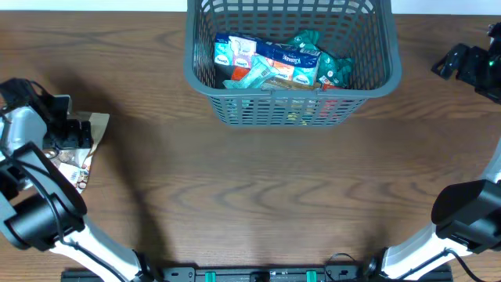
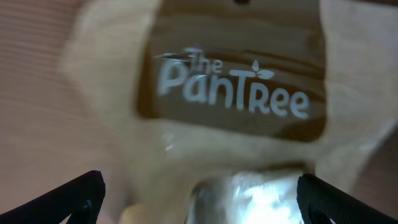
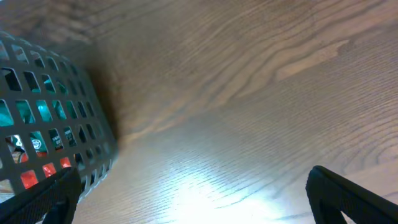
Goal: Pack container
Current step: 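Lower the left gripper onto the PanTree snack bag and grasp it, then lift the snack bag with the left gripper and drop it into the basket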
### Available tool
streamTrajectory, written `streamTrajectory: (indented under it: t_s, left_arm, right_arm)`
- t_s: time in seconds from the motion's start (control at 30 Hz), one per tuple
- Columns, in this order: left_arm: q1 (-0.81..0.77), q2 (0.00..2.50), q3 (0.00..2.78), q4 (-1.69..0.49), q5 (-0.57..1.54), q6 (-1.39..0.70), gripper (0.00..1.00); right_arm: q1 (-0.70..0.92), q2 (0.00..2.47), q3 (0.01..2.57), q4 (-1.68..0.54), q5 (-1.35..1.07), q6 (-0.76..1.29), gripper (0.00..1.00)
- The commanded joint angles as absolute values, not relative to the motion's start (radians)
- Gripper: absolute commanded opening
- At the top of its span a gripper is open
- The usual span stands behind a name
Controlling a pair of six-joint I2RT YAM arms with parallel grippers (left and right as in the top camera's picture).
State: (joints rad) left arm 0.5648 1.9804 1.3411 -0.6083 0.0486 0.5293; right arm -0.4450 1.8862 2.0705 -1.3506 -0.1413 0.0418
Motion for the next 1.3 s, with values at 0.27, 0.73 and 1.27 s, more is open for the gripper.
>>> streamTrajectory:
  t_s: [0.27,0.73,1.27]
  left_arm:
    - [0.574,2.078,1.339,-0.599,0.068,0.546,0.87]
    - [0.521,1.977,1.37,-0.719,0.096,0.487,0.06]
    - [0.203,1.552,1.771,-0.832,0.256,0.223,0.06]
  right_arm:
    - [-0.445,1.895,2.067,-1.353,-0.146,0.056,0.99]
    - [-0.445,1.895,2.067,-1.351,-0.146,0.056,0.99]
    - [-0.445,1.895,2.067,-1.351,-0.147,0.056,0.99]
